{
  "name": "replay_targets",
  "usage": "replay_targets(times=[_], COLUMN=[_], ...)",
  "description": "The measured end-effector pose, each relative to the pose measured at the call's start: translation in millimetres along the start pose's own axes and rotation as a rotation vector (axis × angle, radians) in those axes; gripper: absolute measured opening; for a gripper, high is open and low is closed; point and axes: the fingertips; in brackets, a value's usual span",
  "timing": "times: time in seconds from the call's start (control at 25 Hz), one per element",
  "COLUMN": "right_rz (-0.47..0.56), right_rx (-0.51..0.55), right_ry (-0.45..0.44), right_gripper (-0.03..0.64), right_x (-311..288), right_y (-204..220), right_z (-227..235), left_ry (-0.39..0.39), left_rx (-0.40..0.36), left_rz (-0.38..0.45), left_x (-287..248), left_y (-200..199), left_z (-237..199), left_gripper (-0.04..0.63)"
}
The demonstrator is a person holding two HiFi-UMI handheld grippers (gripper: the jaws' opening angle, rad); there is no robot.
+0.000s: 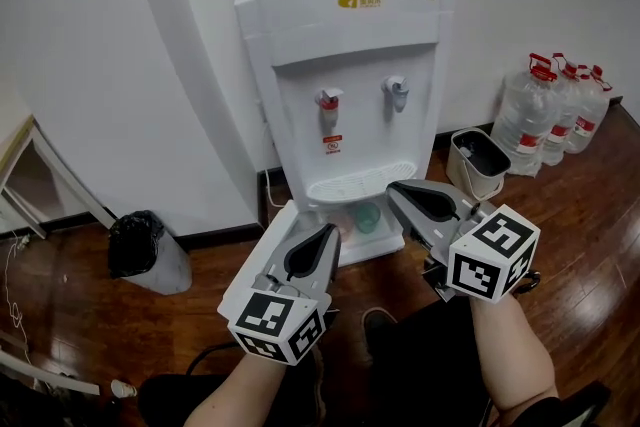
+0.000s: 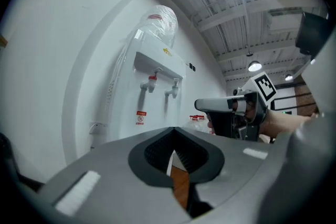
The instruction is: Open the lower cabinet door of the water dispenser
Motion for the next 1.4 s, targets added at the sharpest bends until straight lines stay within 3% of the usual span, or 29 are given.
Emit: replay_targets(times=[0.08, 0.16, 0.28, 0.4, 0.48, 0.72, 0.96, 1.04, 1.2, 1.4], right_rz=[0.036, 0.057, 0.011, -0.081, -0.12, -0.156, -0.191, -0.203, -0.17, -0.207], right_rx=[0.007, 0.006, 0.055, 0.143, 0.141, 0.097, 0.075, 0.065, 0.021, 0.012], right_ry=[-0.02, -0.041, -0.074, -0.086, -0.11, -0.099, -0.051, -0.036, 0.011, 0.059], right_gripper=[0.002, 0.002, 0.002, 0.002, 0.002, 0.003, 0.003, 0.02, 0.039, 0.079], right_x=[1, -1, -3, -4, -7, -13, -13, -11, -10, -4], right_y=[-16, -28, -24, 7, 36, 118, 169, 183, 207, 241], right_z=[-3, -4, -1, 10, 17, 44, 64, 69, 83, 101], left_ry=[0.025, 0.045, 0.036, -0.013, -0.039, -0.071, -0.129, -0.109, -0.078, -0.036], left_rx=[0.024, -0.026, -0.096, -0.112, -0.113, -0.145, -0.119, -0.101, -0.127, -0.083], left_rz=[0.021, 0.028, 0.002, -0.019, -0.038, -0.098, -0.106, -0.126, -0.174, -0.194], left_x=[-4, -9, -14, -19, -24, -35, -40, -42, -45, -51], left_y=[-6, -5, 9, 28, 44, 92, 124, 137, 162, 185], left_z=[8, 15, 16, 11, 9, 0, -17, -15, -17, -11], left_gripper=[0.029, 0.029, 0.029, 0.073, 0.117, 0.11, 0.075, 0.031, 0.021, 0.021])
Point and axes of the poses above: the fingertips, and each gripper's own axes: x backward along the fingers, z to its right, y out of its underside, and after that the axes turned 12 degrees about -y, right-handed
